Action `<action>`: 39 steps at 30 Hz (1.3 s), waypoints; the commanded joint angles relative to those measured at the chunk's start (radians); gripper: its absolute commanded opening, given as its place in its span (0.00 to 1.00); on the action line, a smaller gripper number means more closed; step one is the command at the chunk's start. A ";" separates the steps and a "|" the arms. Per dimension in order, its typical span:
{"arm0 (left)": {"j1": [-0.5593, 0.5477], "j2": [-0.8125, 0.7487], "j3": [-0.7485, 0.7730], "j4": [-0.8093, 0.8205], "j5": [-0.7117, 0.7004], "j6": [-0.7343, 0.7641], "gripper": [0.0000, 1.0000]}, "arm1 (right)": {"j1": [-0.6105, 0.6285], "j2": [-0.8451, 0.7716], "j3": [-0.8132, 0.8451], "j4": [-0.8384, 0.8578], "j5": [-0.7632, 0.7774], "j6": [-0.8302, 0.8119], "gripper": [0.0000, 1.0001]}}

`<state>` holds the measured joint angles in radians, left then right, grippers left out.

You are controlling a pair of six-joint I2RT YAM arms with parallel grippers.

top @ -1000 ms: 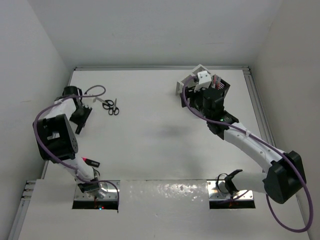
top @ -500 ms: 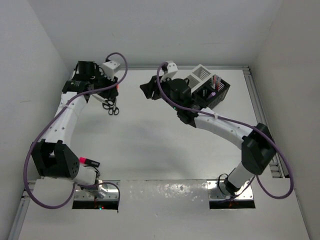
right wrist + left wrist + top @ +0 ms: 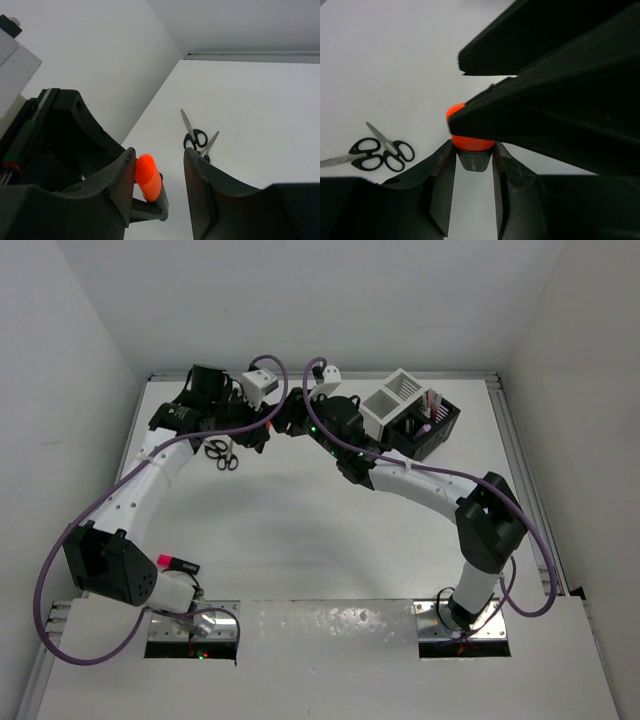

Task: Sort the stationery into containers
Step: Place the pen in the storage box.

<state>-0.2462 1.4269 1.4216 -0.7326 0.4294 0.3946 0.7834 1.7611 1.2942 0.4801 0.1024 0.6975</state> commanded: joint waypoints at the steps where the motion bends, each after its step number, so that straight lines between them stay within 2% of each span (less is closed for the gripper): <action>1: -0.034 -0.005 0.045 0.025 -0.012 0.000 0.00 | 0.010 0.006 0.037 0.054 0.002 0.031 0.43; 14: -0.067 0.024 0.051 0.064 -0.159 -0.025 0.00 | 0.051 0.011 0.002 -0.009 0.011 -0.010 0.48; 21: -0.082 0.032 0.066 0.061 -0.147 -0.028 0.00 | 0.056 0.031 0.005 -0.023 0.017 -0.001 0.49; 30: -0.097 0.030 0.076 0.062 -0.147 -0.028 0.00 | 0.056 0.084 0.053 -0.028 -0.050 0.049 0.32; 33: -0.099 0.032 0.077 0.061 -0.147 -0.026 0.00 | 0.054 0.090 0.047 -0.015 -0.055 0.056 0.22; 34: -0.100 0.032 0.076 0.059 -0.146 -0.025 0.00 | 0.054 0.092 0.045 -0.011 -0.049 0.054 0.11; 36: -0.100 0.030 0.069 0.061 -0.147 -0.022 0.00 | 0.051 0.087 0.034 -0.002 -0.041 0.054 0.02; 39: -0.103 0.032 0.060 0.061 -0.143 -0.017 0.00 | 0.043 0.075 0.008 0.029 -0.030 0.051 0.00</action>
<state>-0.3080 1.4742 1.4399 -0.7589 0.2085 0.3836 0.8074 1.8339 1.3128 0.4671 0.1078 0.7349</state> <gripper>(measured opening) 0.287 0.056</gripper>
